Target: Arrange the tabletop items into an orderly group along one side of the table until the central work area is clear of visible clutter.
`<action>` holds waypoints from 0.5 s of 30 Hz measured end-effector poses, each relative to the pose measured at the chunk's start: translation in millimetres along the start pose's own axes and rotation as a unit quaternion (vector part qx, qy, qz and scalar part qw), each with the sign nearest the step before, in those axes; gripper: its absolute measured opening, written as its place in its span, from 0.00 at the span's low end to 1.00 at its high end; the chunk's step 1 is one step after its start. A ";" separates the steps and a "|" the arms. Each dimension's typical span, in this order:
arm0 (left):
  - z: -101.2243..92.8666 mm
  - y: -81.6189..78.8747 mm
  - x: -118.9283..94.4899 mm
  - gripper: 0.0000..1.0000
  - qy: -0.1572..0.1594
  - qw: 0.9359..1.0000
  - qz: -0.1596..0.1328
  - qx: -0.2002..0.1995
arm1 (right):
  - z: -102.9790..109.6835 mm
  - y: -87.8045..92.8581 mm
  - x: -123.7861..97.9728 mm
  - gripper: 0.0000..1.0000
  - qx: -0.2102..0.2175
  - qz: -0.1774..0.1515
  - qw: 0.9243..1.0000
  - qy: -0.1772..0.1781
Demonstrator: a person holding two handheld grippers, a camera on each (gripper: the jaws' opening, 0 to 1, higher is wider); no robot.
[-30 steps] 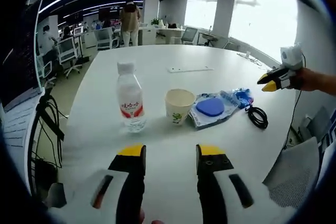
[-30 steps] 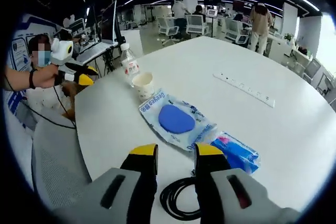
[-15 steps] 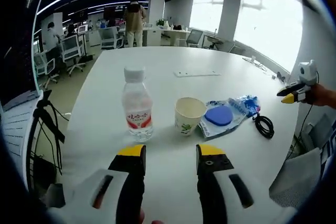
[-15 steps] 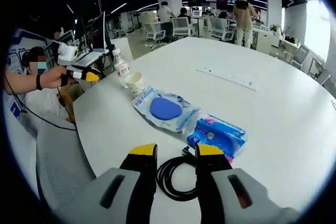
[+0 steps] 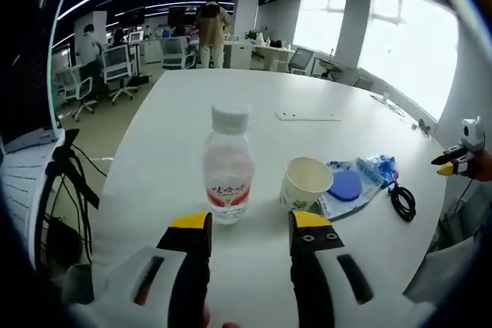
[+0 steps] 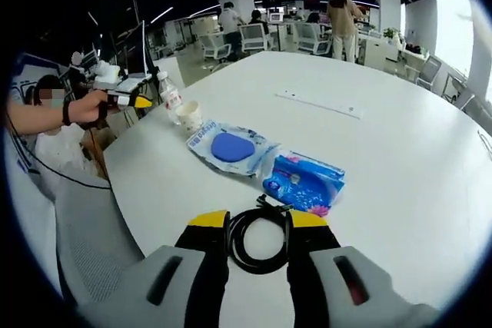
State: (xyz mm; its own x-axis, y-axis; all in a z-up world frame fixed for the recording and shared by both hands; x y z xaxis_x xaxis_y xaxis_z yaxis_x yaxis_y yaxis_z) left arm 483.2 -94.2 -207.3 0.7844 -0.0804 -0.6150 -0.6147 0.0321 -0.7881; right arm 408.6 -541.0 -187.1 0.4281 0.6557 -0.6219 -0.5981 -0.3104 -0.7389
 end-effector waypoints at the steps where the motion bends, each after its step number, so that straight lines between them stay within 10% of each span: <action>1: -0.5 -0.9 1.5 0.40 -0.001 1.000 -0.001 0.000 | -0.5 0.9 -1.4 0.27 0.002 -0.001 1.000 0.001; 15: -0.2 -15.0 31.7 0.45 -0.017 1.000 -0.002 -0.010 | 3.7 21.4 -12.3 0.27 0.032 -0.009 0.999 0.015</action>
State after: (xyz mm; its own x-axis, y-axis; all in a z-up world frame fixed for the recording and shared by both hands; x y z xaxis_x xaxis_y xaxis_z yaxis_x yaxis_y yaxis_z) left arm 517.3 -97.5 -214.9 0.7895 -0.0470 -0.6120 -0.6121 0.0128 -0.7907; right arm 388.0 -553.1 -194.3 0.4590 0.6395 -0.6168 -0.6315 -0.2535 -0.7328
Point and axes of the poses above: the point that each gripper's makers call its tool centre point, and the gripper's own axes: x roughly forward along the fingers, z roughly to its left, y roughly out of its underside, the point moved 3 cm from there along -x, roughly backward along the fingers, and after that the axes turned 12 degrees about -y, right-handed, at the moved point
